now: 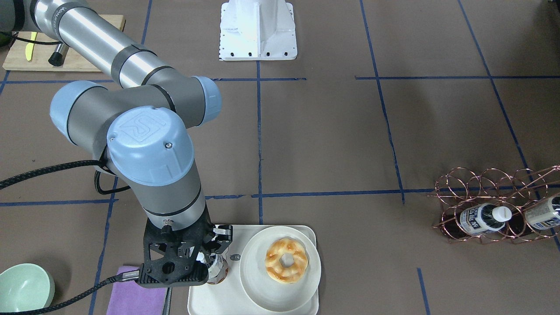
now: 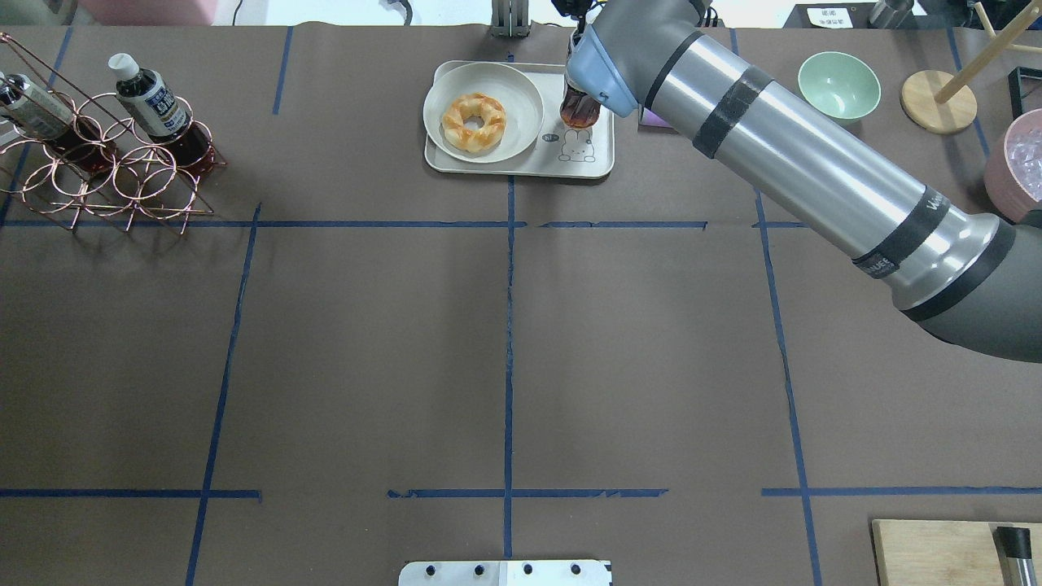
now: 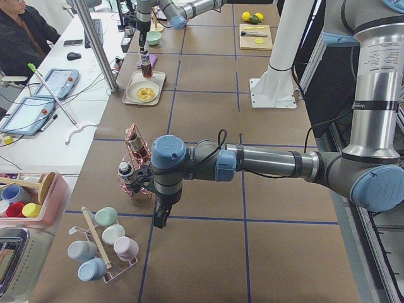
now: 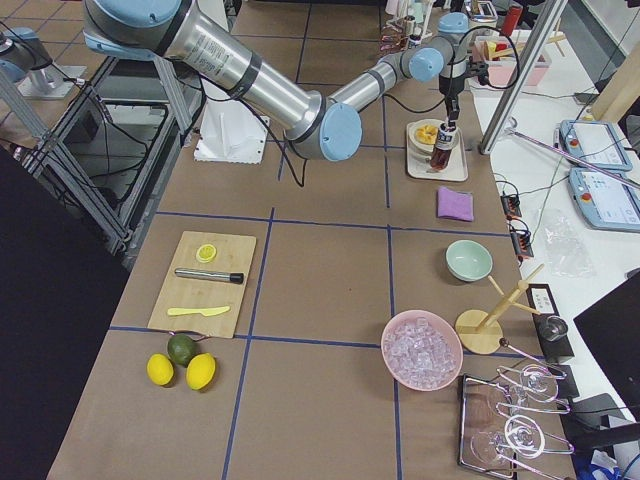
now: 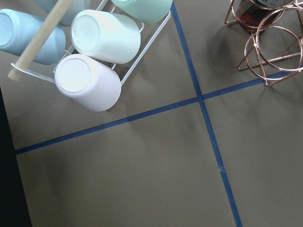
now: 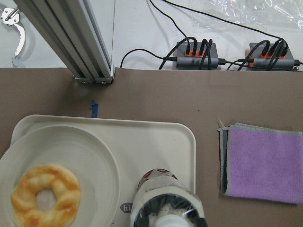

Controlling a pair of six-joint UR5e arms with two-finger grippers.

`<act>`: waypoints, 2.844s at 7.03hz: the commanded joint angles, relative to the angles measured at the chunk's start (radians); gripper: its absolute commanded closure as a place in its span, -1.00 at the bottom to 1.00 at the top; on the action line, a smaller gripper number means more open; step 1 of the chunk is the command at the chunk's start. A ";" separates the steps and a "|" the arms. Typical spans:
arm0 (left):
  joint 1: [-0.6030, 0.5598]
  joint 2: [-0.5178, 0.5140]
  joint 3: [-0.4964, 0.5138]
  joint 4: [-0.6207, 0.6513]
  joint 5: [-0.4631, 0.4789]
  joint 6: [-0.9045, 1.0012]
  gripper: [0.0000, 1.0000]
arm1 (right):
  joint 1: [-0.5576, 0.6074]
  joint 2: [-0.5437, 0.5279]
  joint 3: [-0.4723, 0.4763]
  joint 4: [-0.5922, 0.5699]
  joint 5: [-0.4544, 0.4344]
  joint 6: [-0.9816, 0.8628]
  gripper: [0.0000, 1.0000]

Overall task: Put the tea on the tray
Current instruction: 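Carry the bottle with the right gripper onto the tray beside the donut plate, then open the right gripper and withdraw it away from the tray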

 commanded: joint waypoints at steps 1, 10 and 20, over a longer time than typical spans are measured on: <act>0.000 -0.001 0.001 0.000 0.000 0.000 -1.00 | -0.002 -0.009 0.000 0.001 -0.002 -0.018 1.00; 0.000 -0.005 0.013 -0.003 0.000 0.000 -1.00 | -0.003 -0.012 0.001 0.007 0.003 -0.021 -0.98; -0.002 0.009 0.016 0.124 -0.076 -0.107 -1.00 | 0.149 -0.609 0.905 -0.300 0.232 -0.258 -1.00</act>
